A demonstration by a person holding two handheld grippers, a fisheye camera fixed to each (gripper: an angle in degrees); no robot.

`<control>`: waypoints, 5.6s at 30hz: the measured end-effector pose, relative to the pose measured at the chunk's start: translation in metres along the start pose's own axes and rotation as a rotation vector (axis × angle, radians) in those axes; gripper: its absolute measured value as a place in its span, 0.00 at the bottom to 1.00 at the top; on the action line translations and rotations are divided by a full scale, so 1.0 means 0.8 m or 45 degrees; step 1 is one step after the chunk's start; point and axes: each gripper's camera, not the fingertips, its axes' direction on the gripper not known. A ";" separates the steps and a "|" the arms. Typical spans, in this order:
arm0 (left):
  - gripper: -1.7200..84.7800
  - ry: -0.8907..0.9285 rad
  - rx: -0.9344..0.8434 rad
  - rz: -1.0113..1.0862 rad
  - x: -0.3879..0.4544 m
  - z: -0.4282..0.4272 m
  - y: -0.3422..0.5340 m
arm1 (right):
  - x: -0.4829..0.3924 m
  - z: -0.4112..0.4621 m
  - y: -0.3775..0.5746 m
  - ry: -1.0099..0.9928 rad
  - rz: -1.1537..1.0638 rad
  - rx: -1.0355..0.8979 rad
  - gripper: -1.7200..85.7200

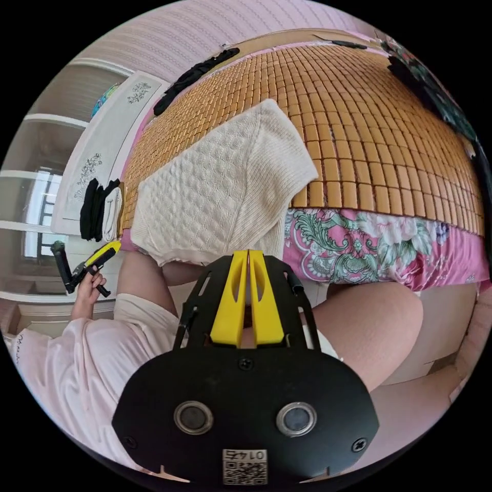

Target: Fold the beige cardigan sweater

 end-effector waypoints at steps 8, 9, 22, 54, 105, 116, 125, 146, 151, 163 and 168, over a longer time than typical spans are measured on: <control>0.08 0.038 0.044 0.245 0.112 0.034 -0.007 | -0.107 0.056 -0.067 0.354 -0.207 -0.286 0.01; 0.08 0.035 0.047 0.252 0.118 0.036 -0.007 | -0.113 0.056 -0.070 0.348 -0.207 -0.294 0.01; 0.01 0.162 -0.020 0.408 0.210 0.124 -0.007 | -0.260 0.051 -0.136 0.609 -0.394 -0.480 0.01; 0.01 0.160 -0.137 0.649 0.280 0.268 -0.068 | -0.566 0.120 -0.452 0.520 -0.864 -0.791 0.01; 0.03 0.250 0.055 0.722 0.387 0.258 -0.050 | 0.254 -0.026 0.045 -0.779 0.257 0.291 0.26; 0.02 0.277 0.180 0.755 0.374 0.182 -0.030 | 0.308 0.059 0.032 -1.132 0.463 0.374 0.08; 0.02 0.647 0.297 0.759 0.410 0.139 -0.070 | 0.325 -0.080 0.074 -0.782 0.237 0.612 0.05; 0.09 0.298 0.102 0.182 0.156 0.087 0.003 | 0.013 0.000 -0.040 -0.226 -0.649 -0.060 0.10; 0.15 0.373 0.133 0.098 0.143 0.099 -0.056 | 0.083 -0.031 -0.022 -0.130 -0.334 0.107 0.14; 0.25 0.391 0.014 0.083 0.123 0.126 -0.179 | 0.160 0.017 -0.032 -0.558 0.104 0.239 0.23; 0.20 0.462 -0.087 0.135 0.119 0.129 -0.199 | 0.162 0.030 -0.031 -0.778 0.195 0.286 0.18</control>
